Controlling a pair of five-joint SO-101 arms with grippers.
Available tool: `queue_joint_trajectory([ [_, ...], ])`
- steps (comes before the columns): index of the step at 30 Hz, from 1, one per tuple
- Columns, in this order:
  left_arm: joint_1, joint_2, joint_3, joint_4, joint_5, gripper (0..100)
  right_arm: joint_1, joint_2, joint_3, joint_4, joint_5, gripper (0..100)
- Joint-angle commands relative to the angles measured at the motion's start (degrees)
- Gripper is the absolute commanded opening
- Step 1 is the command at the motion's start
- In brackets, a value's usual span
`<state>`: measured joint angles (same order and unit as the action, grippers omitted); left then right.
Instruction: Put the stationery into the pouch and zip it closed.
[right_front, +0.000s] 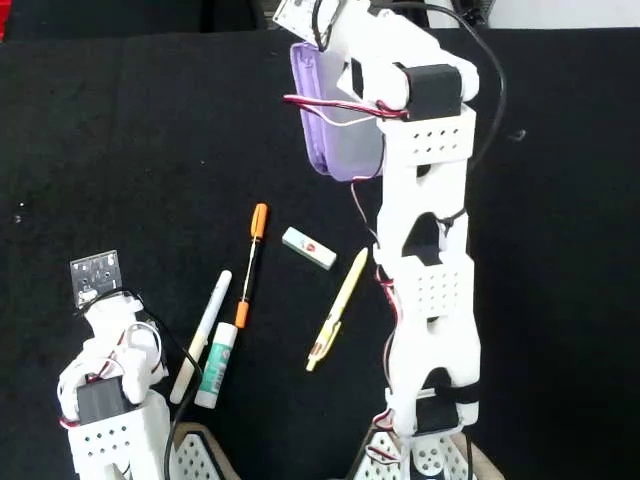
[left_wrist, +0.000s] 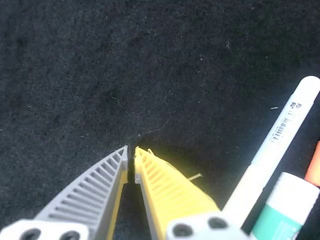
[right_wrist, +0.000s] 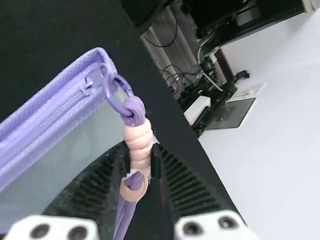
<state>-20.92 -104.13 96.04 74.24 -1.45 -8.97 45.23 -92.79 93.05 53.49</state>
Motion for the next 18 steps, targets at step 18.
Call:
queue_joint_trajectory([
  [18,0.5,-0.4,1.4,-1.2,-0.4,3,4.2,-7.7,-2.9,-15.4,-13.9,1.1],
])
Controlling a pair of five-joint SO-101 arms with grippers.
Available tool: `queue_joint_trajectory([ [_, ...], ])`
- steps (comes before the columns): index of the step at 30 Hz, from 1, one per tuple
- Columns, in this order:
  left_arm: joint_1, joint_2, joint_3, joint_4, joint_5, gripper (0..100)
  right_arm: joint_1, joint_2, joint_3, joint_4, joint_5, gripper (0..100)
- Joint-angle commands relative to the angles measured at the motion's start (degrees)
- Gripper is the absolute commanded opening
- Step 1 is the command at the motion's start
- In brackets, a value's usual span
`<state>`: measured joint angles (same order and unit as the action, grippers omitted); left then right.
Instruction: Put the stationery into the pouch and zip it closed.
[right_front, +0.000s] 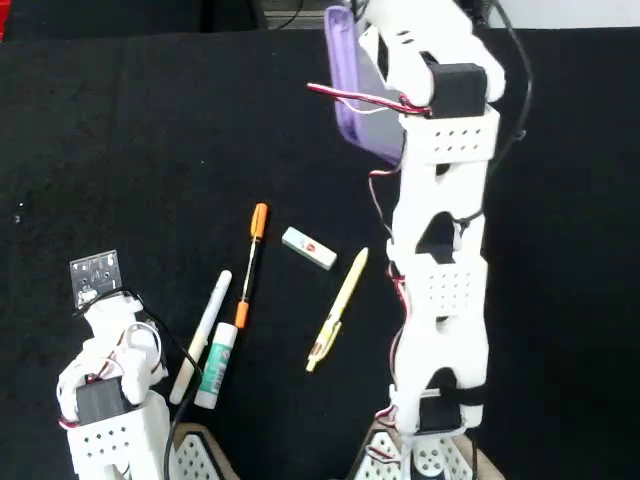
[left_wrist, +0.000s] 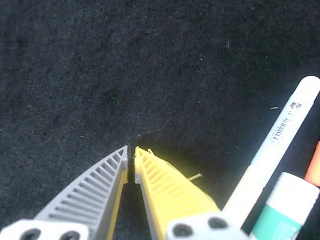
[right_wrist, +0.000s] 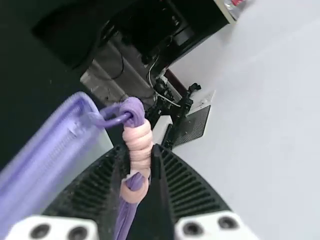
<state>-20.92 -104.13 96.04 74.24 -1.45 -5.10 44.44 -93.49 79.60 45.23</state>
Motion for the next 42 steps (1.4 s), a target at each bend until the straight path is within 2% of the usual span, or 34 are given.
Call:
queue_joint_trajectory([
  [1,0.5,-0.4,1.4,-1.2,-0.4,3,-0.3,-7.6,-2.2,-1.9,-7.2,1.1],
  [7,0.6,-0.4,1.4,-1.2,-0.4,3,-1.9,-7.0,-2.2,-2.4,-14.5,1.1],
  [14,0.5,-0.4,1.4,-1.2,-0.4,3,1.0,0.1,-2.3,-7.6,-22.2,1.1],
  [19,0.5,-0.4,1.4,-1.2,-0.4,3,8.0,0.3,-2.3,-9.5,-25.2,1.1],
  [24,0.5,-0.4,1.4,-1.2,-0.4,3,18.0,0.8,-2.2,-4.7,-25.1,1.1],
  [27,0.5,-0.4,1.4,-1.2,-0.4,3,23.5,0.8,-2.2,-0.6,-20.4,1.1],
  [32,0.5,-0.4,1.4,-1.2,-0.4,3,29.2,0.8,-2.2,7.6,-5.2,1.1],
  [39,0.5,-0.4,1.4,-1.2,-0.4,3,32.3,0.2,-2.5,19.9,19.1,1.1],
  [42,0.5,-0.4,1.4,-1.2,-0.4,3,32.5,-1.4,-2.5,21.5,22.9,1.1],
])
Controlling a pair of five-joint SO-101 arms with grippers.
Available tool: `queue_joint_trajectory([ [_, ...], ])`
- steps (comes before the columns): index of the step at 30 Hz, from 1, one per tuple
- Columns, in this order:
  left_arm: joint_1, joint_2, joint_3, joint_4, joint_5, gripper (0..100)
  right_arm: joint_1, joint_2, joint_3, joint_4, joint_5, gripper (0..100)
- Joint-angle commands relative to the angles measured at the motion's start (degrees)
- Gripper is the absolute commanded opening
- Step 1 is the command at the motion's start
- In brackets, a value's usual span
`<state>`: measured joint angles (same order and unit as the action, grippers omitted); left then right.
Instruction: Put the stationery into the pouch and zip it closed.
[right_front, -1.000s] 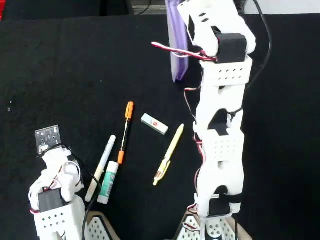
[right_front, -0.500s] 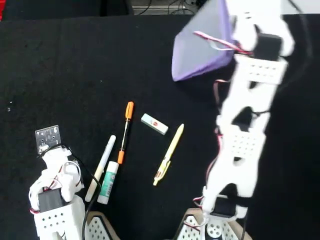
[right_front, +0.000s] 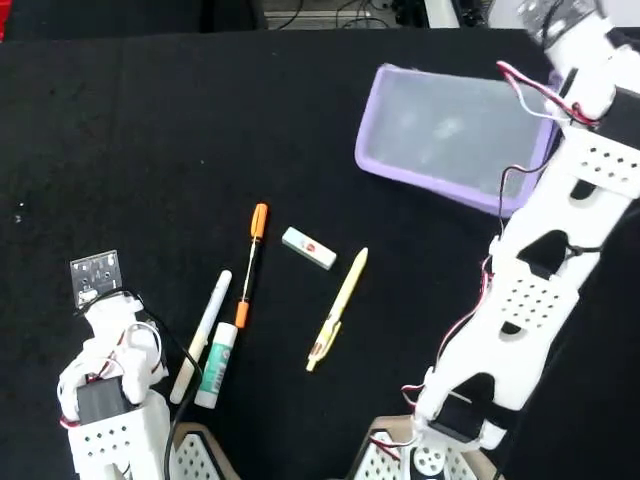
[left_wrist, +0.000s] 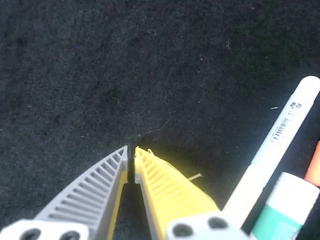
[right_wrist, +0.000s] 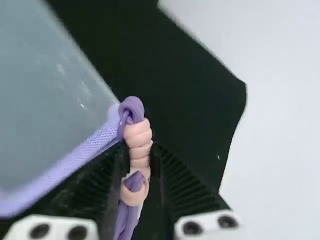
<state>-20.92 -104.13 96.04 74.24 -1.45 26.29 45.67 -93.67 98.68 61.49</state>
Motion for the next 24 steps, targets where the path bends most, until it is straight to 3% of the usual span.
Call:
queue_joint_trajectory([
  [1,0.5,-0.4,1.4,-1.2,-0.4,3,1.3,-3.5,-2.3,2.2,6.8,1.1],
  [12,0.5,-0.4,1.4,-1.2,-0.4,3,0.0,-14.1,-2.2,1.0,6.9,1.1],
  [17,0.6,-0.4,1.4,-1.2,-0.4,3,4.7,-14.5,-2.0,1.3,20.7,1.1],
  [24,0.6,-0.4,1.4,-1.2,-0.4,3,11.6,-14.9,-2.2,2.5,30.2,1.1],
])
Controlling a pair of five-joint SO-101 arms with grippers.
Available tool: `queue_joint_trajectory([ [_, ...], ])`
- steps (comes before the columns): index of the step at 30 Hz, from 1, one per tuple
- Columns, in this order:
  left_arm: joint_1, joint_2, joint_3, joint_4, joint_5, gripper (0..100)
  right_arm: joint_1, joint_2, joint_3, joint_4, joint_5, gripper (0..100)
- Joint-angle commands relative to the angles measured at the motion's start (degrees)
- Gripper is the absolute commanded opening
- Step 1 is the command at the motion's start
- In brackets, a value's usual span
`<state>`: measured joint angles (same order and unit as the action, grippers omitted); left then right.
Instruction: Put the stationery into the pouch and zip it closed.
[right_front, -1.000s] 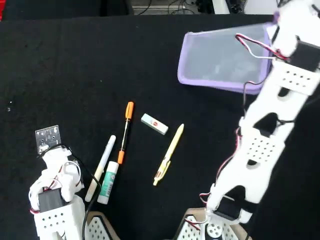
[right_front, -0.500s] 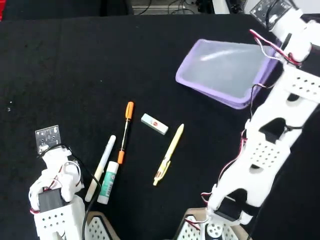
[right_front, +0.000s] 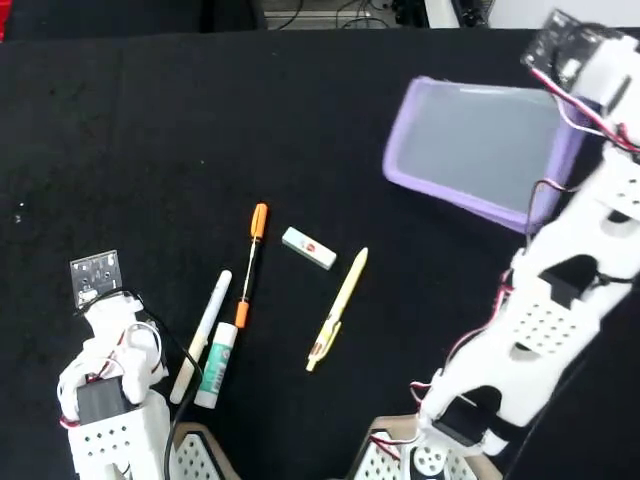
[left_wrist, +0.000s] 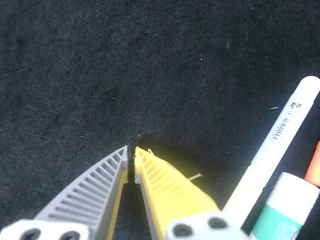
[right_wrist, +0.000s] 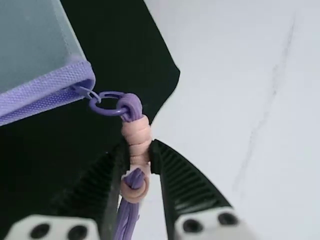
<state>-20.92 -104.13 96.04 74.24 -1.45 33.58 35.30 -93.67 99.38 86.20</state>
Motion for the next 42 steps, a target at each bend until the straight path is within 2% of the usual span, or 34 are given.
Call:
queue_joint_trajectory([
  [1,0.5,-0.4,1.4,-1.2,-0.4,3,5.2,-4.5,-2.2,1.8,7.0,1.1],
  [8,0.5,-0.4,1.4,-1.2,-0.4,3,9.2,-4.4,-2.0,1.8,13.9,1.1],
  [12,0.5,-0.4,1.4,-1.2,-0.4,3,8.8,-4.8,-2.1,1.8,14.4,1.1],
  [15,0.5,-0.4,1.4,-1.2,-0.4,3,5.9,-7.3,-2.1,1.8,13.4,1.1],
  [17,0.5,-0.4,1.4,-1.2,-0.4,3,2.7,-9.6,-2.1,1.8,7.3,1.1],
  [22,0.5,-0.4,1.4,-1.2,-0.4,3,-6.3,-14.4,-0.7,1.8,-14.4,1.1],
  [28,0.5,-0.4,1.4,-1.2,-0.4,3,-17.0,-20.1,10.1,1.7,-32.9,1.1],
  [33,0.5,-0.4,1.4,-1.2,-0.4,3,-26.5,-23.2,16.0,1.4,-43.2,1.1],
  [42,0.5,-0.4,1.4,-1.2,-0.4,3,-39.2,-23.2,20.4,1.5,-57.8,1.1],
])
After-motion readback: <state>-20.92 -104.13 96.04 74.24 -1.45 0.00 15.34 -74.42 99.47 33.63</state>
